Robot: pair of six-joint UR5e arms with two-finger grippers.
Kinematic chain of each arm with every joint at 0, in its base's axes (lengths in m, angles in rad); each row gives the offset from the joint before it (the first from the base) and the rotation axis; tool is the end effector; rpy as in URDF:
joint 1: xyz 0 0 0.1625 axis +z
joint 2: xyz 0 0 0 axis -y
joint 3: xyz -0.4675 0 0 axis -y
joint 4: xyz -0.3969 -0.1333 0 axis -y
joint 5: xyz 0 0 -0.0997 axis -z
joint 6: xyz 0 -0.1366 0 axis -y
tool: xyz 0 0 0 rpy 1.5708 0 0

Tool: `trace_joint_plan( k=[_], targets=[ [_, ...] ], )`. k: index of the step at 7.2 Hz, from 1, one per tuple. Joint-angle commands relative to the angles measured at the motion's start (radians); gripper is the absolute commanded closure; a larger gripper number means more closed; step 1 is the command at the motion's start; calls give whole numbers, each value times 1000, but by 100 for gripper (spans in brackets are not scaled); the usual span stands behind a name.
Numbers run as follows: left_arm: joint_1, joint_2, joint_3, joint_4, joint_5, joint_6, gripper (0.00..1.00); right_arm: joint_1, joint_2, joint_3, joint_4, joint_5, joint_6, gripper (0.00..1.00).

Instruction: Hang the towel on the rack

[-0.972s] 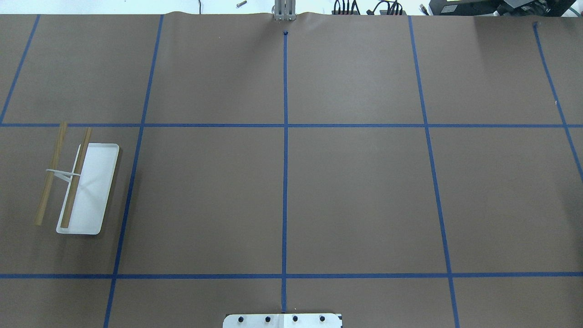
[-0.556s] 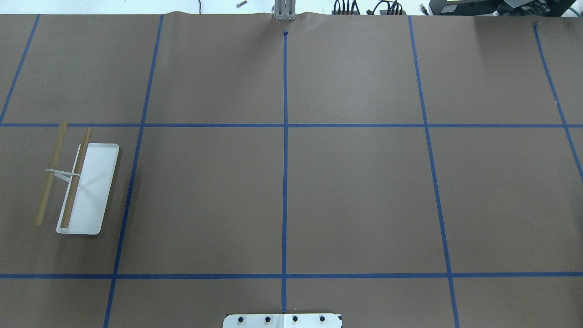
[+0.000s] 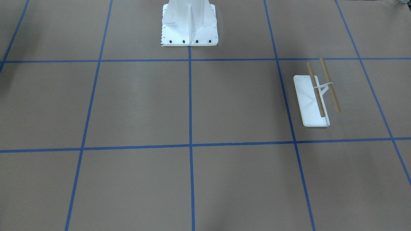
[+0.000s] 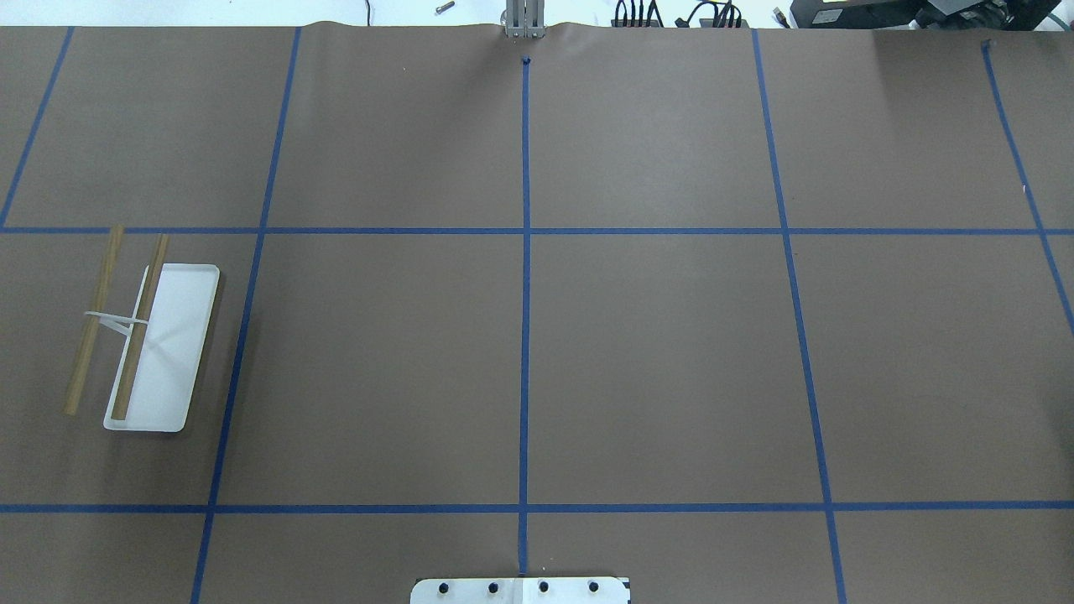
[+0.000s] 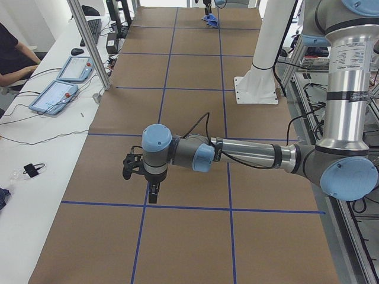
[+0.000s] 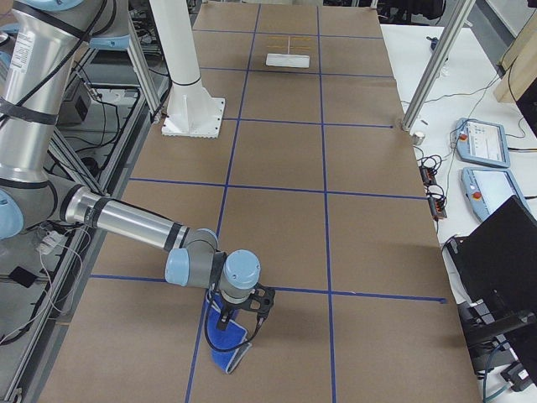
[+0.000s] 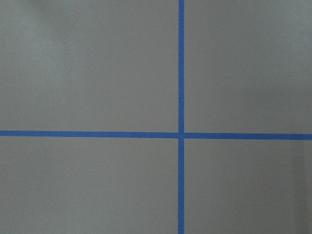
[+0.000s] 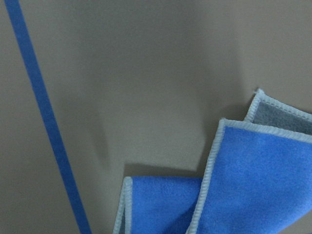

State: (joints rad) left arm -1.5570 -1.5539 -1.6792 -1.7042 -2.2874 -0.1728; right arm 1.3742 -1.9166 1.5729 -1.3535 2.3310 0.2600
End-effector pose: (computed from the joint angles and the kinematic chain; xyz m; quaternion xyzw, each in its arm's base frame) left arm -0.0366 -0.5081 0.6718 0.0722 0.3567 -0.0347 0.9308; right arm -0.0205 -0.3035 0.8468 -0.1409 -0.3474 0.0528 0.9256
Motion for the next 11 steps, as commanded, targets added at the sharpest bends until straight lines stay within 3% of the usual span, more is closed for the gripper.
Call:
trace_joint_plan(
  k=[1, 4, 7, 9, 10, 11],
  targets=[
    [0, 0, -2, 0, -1, 1, 2, -56, -12, -2, 5, -4, -1, 0],
    [0, 0, -8, 0, -1, 1, 2, -75, -38, -20, 11, -30, -8, 0],
    [0, 0, -14, 0, 0, -1, 2, -78, -41, -117, 143, -28, -8, 0],
    [0, 0, -14, 0, -1, -1, 2, -78, -41, -116, 149, -19, -8, 0],
    [-1, 1, -14, 0, 0, -1, 2, -78, -41, -116, 158, -18, -8, 17],
    [0, 1, -14, 0, -1, -1, 2, -78, -41, -116, 171, -18, -11, 64]
  ],
)
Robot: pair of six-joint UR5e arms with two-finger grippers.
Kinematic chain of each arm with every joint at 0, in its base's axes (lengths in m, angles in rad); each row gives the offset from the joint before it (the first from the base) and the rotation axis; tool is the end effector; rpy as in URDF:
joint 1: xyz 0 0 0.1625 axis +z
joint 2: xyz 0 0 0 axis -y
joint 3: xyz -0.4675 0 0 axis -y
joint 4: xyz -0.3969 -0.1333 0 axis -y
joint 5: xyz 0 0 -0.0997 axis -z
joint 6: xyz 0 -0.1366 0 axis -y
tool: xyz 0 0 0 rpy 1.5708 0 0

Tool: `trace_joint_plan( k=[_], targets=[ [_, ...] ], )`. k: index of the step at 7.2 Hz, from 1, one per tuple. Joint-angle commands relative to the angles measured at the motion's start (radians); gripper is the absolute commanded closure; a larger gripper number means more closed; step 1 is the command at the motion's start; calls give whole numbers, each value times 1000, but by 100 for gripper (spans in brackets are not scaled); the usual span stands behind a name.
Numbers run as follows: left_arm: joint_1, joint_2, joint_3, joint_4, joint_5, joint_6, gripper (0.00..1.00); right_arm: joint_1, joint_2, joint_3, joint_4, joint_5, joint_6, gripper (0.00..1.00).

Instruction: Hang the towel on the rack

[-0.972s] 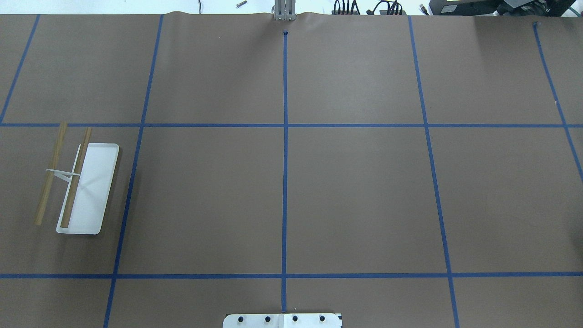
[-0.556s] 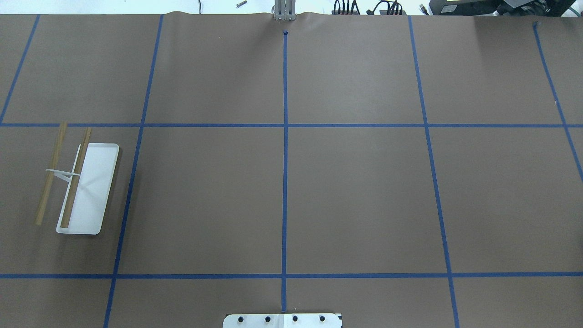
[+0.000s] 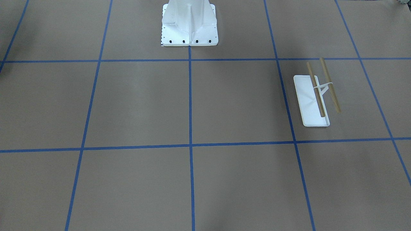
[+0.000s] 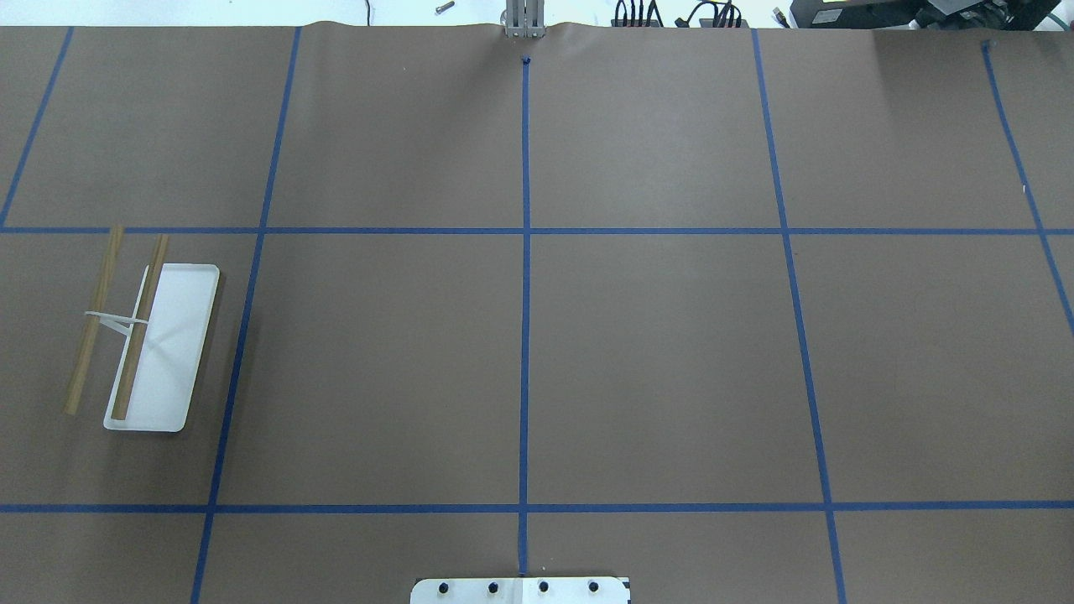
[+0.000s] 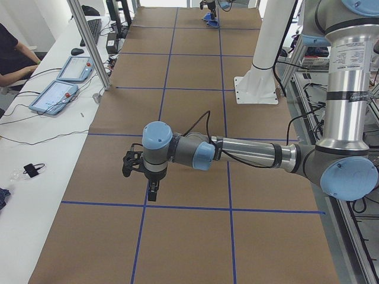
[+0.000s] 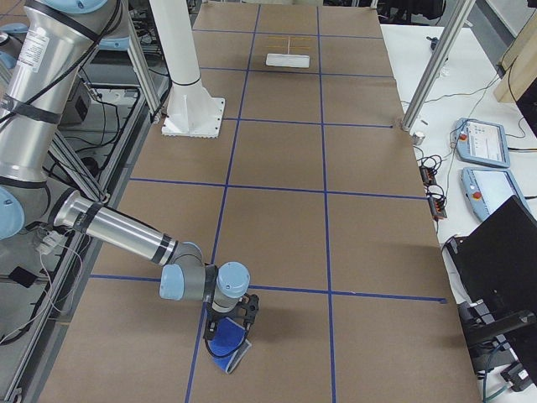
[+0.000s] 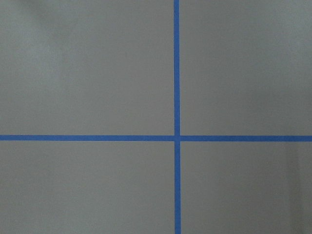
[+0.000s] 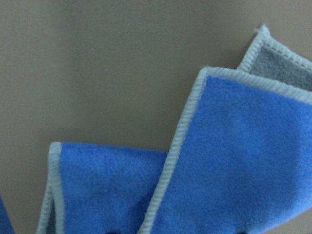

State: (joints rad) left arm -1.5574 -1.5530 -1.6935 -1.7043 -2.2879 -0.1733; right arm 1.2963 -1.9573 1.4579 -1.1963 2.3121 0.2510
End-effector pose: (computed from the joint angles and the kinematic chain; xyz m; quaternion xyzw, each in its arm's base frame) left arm -0.0367 -0.5081 0.6649 0.0784 0.3573 -0.0327 0.9301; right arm -0.0306 -0.2600 0.8980 -0.1501 -0.3340 0.0117 0.9305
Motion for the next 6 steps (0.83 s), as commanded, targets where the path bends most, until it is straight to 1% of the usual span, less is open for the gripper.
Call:
trace_joint_plan(
  k=[1, 4, 5, 6],
  targets=[
    [0, 1, 0, 0, 1, 0, 2, 0, 0, 1, 14, 12, -4, 100],
    [0, 1, 0, 0, 1, 0, 2, 3, -32, 53, 18, 70, -4, 100],
    [0, 1, 0, 0, 1, 0, 2, 6, -58, 86, 20, 81, -7, 100],
    [0, -1, 0, 0, 1, 0, 2, 27, -87, 129, 46, 96, -12, 100]
  ],
)
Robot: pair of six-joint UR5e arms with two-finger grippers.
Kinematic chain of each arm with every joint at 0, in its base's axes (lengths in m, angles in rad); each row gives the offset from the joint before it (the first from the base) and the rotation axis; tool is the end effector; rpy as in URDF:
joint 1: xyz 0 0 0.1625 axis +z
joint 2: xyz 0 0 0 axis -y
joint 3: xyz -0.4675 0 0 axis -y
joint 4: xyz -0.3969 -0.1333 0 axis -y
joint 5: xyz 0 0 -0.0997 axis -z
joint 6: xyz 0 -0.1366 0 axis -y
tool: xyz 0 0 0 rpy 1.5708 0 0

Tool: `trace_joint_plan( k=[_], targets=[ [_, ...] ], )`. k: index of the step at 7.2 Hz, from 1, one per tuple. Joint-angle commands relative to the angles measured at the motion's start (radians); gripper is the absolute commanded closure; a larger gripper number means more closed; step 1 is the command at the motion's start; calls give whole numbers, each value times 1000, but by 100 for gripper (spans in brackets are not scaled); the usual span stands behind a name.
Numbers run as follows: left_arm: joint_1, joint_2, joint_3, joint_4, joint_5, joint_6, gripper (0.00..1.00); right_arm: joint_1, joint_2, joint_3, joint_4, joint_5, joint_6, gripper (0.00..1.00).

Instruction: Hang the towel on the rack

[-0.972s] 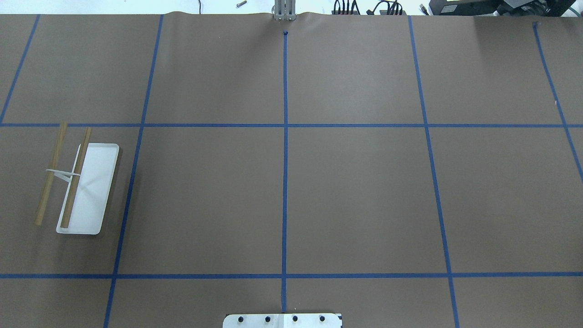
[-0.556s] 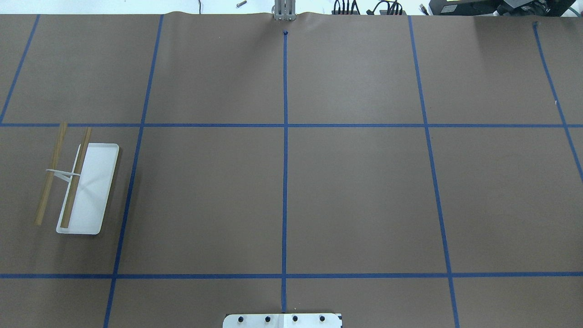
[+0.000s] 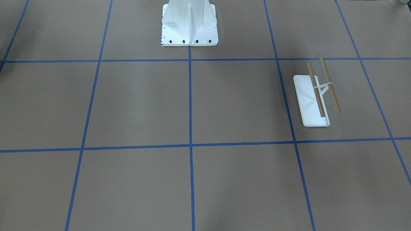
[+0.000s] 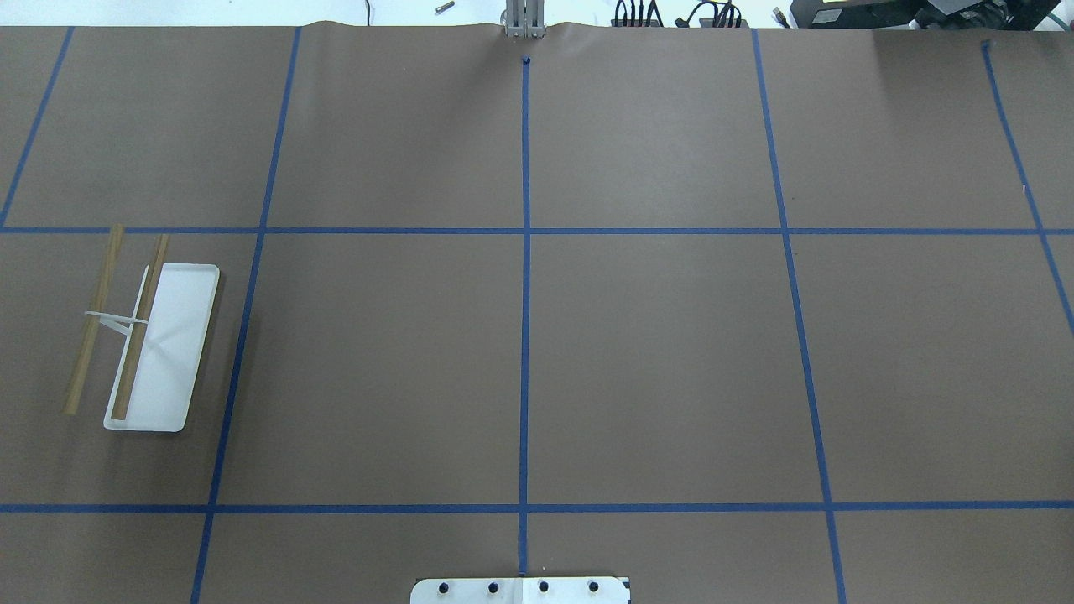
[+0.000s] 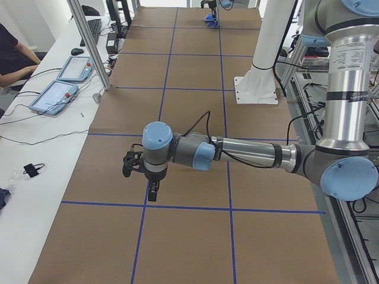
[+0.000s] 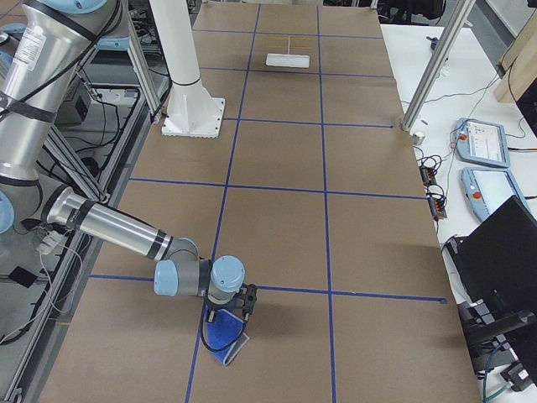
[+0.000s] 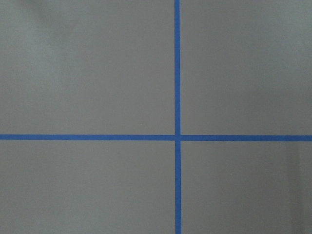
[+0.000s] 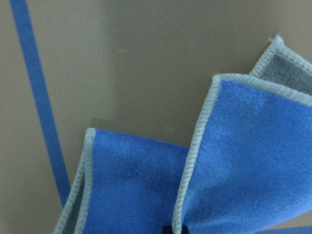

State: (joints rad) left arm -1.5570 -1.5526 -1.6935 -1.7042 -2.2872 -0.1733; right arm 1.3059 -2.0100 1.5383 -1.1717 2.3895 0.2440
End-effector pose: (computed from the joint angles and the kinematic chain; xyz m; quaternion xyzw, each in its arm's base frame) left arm -0.0366 -0.5080 0.6651 0.0781 0.3570 -0.0326 0.9303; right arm -0.0324 -0.2476 0.8663 -0.1323 -0.3766 0.0049 0.9169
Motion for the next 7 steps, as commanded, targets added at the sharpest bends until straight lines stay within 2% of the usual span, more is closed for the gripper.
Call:
trace_joint_plan(
  k=[1, 3, 4, 5, 7],
  targets=[
    [0, 0, 2, 0, 0, 0, 2, 50, -44, 78, 29, 60, -6, 100],
    [0, -35, 9, 3, 0, -41, 2, 117, -38, 155, 14, 102, 4, 100],
    [2, -68, 14, 6, 0, -82, 2, 156, -20, 181, 10, 158, 14, 100],
    [17, -107, 26, 8, 0, -103, 2, 167, 12, 233, -37, 216, 82, 100],
    [47, -219, 115, 5, 0, -182, 2, 167, 89, 398, -164, 235, 257, 100]
  ],
)
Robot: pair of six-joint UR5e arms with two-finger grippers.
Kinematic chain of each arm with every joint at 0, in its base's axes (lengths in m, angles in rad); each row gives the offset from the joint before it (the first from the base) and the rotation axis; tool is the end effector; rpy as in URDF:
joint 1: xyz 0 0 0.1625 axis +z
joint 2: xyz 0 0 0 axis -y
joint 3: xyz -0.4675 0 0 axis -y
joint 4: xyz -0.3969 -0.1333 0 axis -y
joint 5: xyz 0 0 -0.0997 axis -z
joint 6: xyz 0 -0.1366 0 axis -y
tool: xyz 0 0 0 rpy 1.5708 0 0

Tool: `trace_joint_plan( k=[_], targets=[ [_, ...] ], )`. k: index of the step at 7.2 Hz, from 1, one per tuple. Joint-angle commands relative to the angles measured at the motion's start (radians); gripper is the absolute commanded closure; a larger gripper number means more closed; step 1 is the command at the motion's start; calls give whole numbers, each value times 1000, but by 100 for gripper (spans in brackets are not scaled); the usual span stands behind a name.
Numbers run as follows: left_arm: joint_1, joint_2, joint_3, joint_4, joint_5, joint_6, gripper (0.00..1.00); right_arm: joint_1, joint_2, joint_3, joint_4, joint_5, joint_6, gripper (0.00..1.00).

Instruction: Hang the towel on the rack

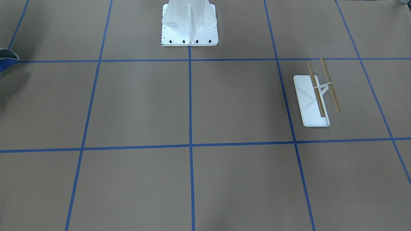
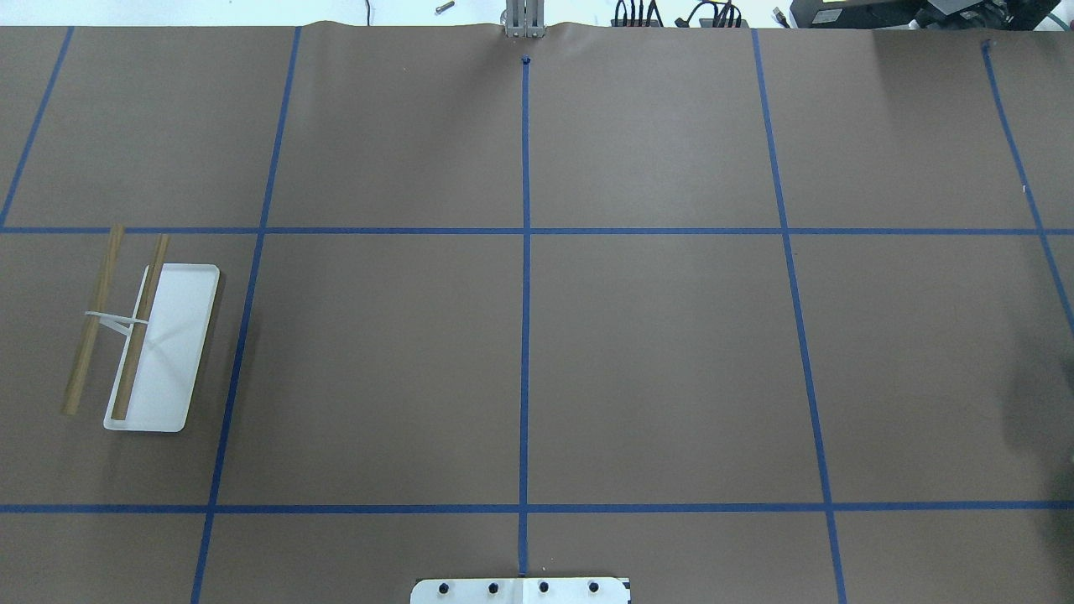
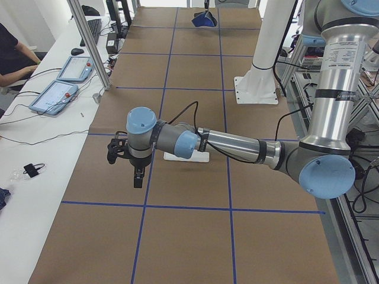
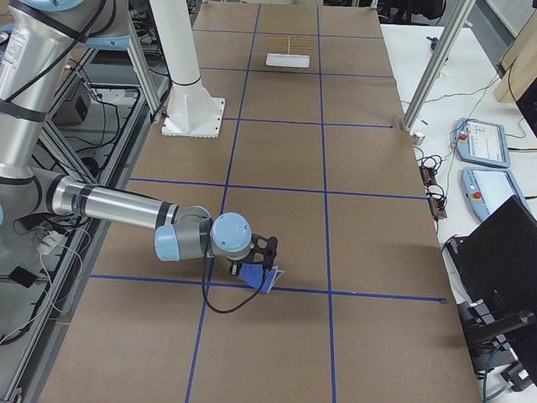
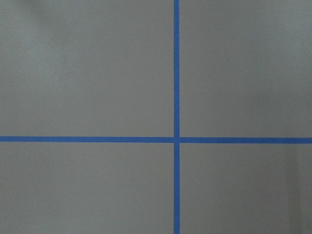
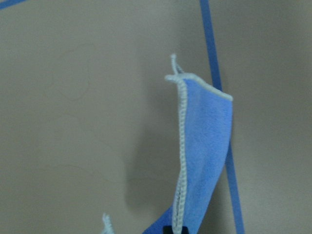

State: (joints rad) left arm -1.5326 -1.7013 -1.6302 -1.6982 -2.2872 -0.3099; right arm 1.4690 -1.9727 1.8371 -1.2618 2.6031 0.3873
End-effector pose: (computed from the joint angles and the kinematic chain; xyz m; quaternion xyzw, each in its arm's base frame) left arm -0.0215 -0.5787 0.6179 0.0858 0.3666 -0.0704 0.9237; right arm -0.0166 -0.3206 0.6982 -0.0460 -0.4953 0.0810 0.8637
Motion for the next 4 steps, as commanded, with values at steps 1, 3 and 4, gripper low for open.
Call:
trace_joint_plan(
  k=[1, 3, 4],
  targets=[
    [67, -128, 81, -1, 0, -127, 2, 4, 130, 126, -89, 61, 257, 100],
    [193, -239, 88, -3, 2, -355, 3, 1, 312, 122, -88, 107, 530, 100],
    [263, -288, 79, -1, 0, -491, 3, -5, 392, 114, -90, 120, 644, 100]
  ],
)
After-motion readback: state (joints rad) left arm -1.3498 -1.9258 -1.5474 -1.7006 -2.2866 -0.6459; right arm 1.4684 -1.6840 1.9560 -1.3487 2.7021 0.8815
